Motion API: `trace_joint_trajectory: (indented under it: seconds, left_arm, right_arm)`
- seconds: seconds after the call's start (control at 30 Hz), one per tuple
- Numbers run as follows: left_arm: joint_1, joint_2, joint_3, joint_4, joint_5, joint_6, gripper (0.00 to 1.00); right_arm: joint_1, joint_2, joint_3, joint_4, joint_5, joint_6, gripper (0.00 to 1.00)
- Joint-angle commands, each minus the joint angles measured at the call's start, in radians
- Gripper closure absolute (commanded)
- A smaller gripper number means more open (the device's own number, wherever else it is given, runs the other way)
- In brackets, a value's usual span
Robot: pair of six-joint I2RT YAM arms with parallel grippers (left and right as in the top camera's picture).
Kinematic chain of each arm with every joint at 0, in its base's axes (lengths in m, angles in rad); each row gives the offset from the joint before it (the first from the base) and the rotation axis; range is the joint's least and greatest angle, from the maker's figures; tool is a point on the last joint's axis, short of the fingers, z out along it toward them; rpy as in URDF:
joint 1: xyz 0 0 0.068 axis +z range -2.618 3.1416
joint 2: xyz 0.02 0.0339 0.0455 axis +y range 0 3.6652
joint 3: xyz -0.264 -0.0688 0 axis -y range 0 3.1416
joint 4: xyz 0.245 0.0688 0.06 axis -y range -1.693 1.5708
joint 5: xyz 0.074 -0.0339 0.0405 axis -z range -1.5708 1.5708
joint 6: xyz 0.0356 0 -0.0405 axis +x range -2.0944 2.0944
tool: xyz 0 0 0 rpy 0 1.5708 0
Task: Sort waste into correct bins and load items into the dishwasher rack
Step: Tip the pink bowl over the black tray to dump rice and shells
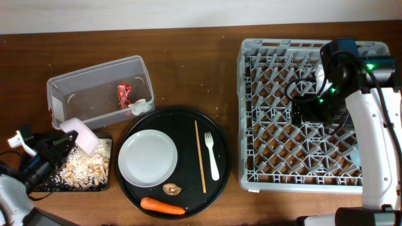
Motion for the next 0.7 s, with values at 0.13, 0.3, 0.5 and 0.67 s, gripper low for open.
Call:
trace_joint_trajectory:
  seconds: [0.13, 0.3, 0.5, 0.67]
  left_arm:
    - [0.020, 0.004, 0.000, -0.029, 0.157, 0.161, 1.00]
    - [0.020, 0.003, 0.000, -0.056, 0.203, 0.309, 1.00]
    - [0.020, 0.003, 0.000, -0.055, 0.244, 0.327, 1.00]
    - [0.020, 0.003, 0.000, -0.054, 0.248, 0.327, 1.00]
  right_arm:
    - [-0.006, -0.015, -0.003, -0.001, 0.015, -0.006, 0.05]
    - [-0.006, -0.015, -0.003, -0.001, 0.015, -0.006, 0.05]
    - [-0.006, -0.015, -0.003, -0.001, 0.016, -0.006, 0.05]
    - [-0.006, -0.015, -0.003, -0.001, 0.016, -0.006, 0.05]
